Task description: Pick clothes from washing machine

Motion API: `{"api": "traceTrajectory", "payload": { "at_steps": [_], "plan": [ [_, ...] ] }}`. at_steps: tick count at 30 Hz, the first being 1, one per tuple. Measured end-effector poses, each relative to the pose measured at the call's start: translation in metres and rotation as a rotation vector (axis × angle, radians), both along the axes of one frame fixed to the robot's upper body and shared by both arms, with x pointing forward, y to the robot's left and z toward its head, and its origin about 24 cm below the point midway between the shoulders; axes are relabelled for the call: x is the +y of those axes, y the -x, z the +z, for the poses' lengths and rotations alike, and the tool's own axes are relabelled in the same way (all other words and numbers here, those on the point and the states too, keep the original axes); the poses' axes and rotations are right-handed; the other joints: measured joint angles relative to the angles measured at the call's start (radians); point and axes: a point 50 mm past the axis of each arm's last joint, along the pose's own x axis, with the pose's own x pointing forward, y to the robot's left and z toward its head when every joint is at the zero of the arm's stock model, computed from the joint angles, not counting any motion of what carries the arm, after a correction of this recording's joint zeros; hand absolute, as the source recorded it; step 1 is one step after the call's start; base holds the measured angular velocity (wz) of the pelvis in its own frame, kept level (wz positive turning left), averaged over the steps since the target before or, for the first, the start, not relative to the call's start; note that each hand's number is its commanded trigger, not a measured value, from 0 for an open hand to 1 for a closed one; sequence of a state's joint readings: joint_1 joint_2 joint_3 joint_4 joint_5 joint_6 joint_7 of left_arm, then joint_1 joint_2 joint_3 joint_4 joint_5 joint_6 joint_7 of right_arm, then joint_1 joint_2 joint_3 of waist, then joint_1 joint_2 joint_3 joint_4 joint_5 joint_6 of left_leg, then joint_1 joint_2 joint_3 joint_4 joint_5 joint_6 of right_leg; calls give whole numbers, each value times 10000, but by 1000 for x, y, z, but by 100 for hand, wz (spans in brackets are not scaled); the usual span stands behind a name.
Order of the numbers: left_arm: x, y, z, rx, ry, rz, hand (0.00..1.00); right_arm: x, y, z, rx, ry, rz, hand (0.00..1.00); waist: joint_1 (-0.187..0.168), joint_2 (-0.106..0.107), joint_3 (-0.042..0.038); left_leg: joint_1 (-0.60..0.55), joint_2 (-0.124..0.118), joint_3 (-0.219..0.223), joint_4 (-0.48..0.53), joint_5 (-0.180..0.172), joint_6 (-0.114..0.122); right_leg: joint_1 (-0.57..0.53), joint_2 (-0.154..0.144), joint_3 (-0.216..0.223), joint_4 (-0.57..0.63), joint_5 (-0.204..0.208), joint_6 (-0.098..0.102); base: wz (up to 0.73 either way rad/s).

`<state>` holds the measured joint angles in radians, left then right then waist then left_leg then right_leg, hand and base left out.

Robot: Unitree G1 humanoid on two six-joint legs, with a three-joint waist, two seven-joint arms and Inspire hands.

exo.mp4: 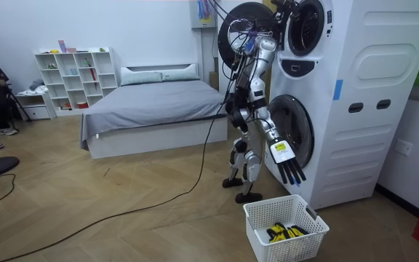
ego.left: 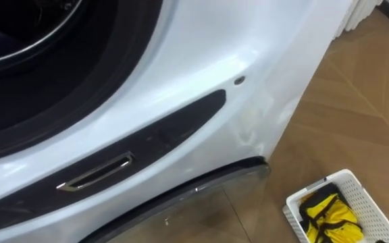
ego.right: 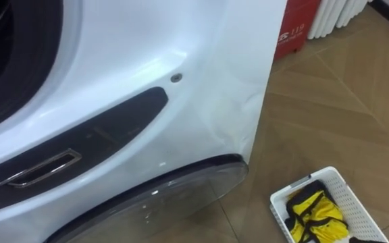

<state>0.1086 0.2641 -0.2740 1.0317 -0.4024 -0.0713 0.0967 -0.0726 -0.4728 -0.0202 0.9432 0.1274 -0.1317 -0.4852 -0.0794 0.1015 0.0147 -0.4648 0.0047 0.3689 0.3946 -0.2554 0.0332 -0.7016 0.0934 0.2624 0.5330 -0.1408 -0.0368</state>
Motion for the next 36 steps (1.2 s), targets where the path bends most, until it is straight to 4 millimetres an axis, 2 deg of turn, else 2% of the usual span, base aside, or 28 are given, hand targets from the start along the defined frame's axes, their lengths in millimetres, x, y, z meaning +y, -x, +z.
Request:
{"api": "traceTrajectory", "payload": {
  "at_steps": [6,9,11,12,13,16,19,21,25,27,29,32,36],
  "plan": [
    [1,3,-1,81,167,106,0,-2,18,-12,455,-684,-420,0,-48,-143,4,560,0,-162,-278,40,65,602,-34,-188,-238,-36,-35,6],
    [3,8,-2,208,347,491,0,-6,44,-26,1133,-1117,-1127,0,-41,-228,6,1103,66,-332,-477,60,88,1280,-48,-432,-582,-34,-82,17],
    [8,17,-3,412,384,837,0,-4,70,-40,1640,-1824,-1706,0,-65,-426,-15,1702,77,-472,-723,62,86,1884,-69,-603,-747,-141,-149,16],
    [10,19,-3,422,391,955,0,-2,77,-43,1751,-2051,-1876,0,-71,-479,-32,1825,86,-498,-780,64,82,2034,-79,-670,-808,-157,-161,22],
    [13,20,-3,358,406,1202,0,2,91,-51,1957,-2533,-2267,0,-59,-581,-72,2069,118,-561,-898,72,68,2320,-91,-806,-950,-172,-186,30],
    [14,27,-4,657,201,857,0,18,127,-71,2834,-3643,-2724,0,-5,-664,-120,2873,211,-838,-1286,123,-13,3420,-104,-1265,-1706,-81,-258,36],
    [11,35,-6,1008,17,286,0,35,148,-85,3710,-4683,-2700,0,-8,-689,-129,3731,220,-1220,-1736,164,-45,4476,-136,-1575,-2331,-78,-269,33],
    [8,37,-8,1215,-46,8,0,49,149,-91,4107,-5195,-2275,0,43,-692,-141,4053,220,-1304,-1874,170,-53,4861,-143,-1675,-2603,-70,-269,20],
    [0,38,-11,1535,-247,-537,0,78,145,-103,4461,-6393,-1373,0,97,-718,-101,4684,210,-1605,-2051,169,-54,5808,-218,-2101,-3136,-66,-273,30],
    [-5,39,-13,1544,-202,-492,0,88,142,-106,4508,-6697,-1024,0,236,-723,-91,4927,211,-1610,-2097,168,-56,6178,-231,-2179,-3395,-67,-275,24],
    [-9,39,-14,1534,-102,-487,0,99,137,-110,4719,-6968,-352,0,364,-726,-93,5112,210,-1807,-2138,167,-57,6558,-258,-2383,-3617,-64,-289,26],
    [-9,39,-14,1558,-109,-535,0,109,128,-112,5047,-7131,582,0,591,-767,-75,5287,212,-1975,-2140,166,-58,6850,-266,-2501,-3771,-71,-315,15],
    [-10,39,-14,1618,-121,-494,0,112,116,-111,5210,-7079,1507,0,636,-818,-52,5294,200,-2315,-2138,166,-60,7070,-299,-2837,-3854,-98,-352,27]
  ]
}}
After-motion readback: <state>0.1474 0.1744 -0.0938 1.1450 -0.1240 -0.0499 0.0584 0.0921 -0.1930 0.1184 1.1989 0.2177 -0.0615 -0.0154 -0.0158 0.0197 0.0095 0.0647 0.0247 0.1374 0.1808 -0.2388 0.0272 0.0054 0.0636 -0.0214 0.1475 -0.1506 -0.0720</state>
